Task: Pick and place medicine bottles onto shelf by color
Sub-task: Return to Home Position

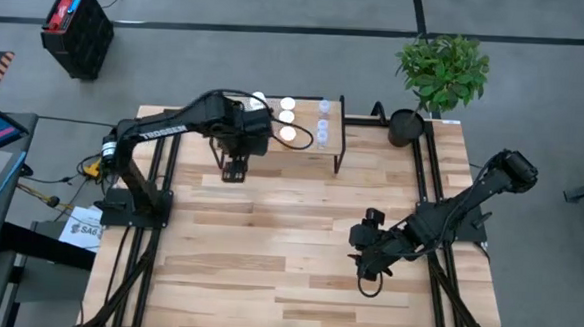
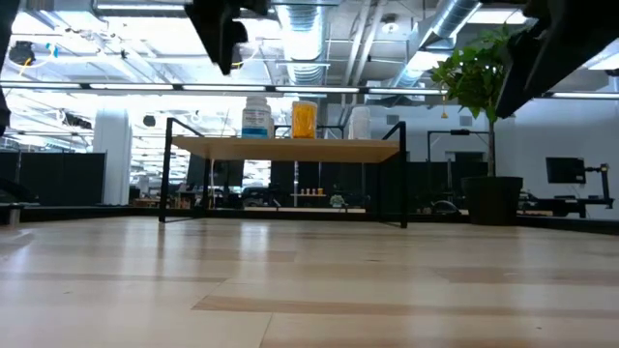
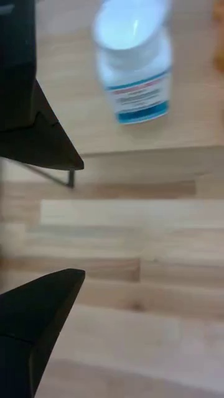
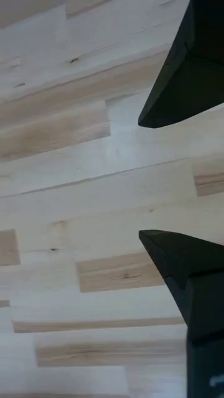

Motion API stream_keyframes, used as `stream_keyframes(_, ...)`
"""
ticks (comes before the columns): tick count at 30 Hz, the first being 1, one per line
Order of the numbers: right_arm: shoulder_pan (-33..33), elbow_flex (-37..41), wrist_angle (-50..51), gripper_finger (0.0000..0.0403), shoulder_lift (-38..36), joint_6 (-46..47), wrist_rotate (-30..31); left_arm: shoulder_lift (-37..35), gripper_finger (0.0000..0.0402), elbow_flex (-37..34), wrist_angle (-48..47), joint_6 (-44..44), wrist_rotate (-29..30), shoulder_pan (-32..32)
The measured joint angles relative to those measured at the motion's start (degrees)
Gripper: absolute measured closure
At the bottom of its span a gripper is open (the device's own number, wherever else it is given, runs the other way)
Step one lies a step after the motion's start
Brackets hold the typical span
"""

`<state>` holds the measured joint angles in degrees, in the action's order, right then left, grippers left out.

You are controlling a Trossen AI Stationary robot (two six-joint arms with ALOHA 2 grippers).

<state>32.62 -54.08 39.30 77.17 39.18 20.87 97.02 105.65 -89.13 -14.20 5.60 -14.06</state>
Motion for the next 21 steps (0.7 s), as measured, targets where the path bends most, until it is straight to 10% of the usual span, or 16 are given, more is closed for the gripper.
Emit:
stream_keyframes(7,-4.9,-5.1,-1.0,0.0097,-3.3,-14.1,-0.8,-13.5,0.0141,-4.3,2.7,5.0,-4.3,0.4)
stream_keyframes(14,-12.1,-1.8,-4.9,0.0097,-22.6,-26.9,-0.8,-39.2,0.0141,-31.4,30.1,14.1,-3.3,5.4)
stream_keyframes(21,-18.3,20.8,-37.8,0.0097,-46.8,-41.1,-25.9,-61.4,0.0141,-61.5,60.1,20.0,-1.7,12.4)
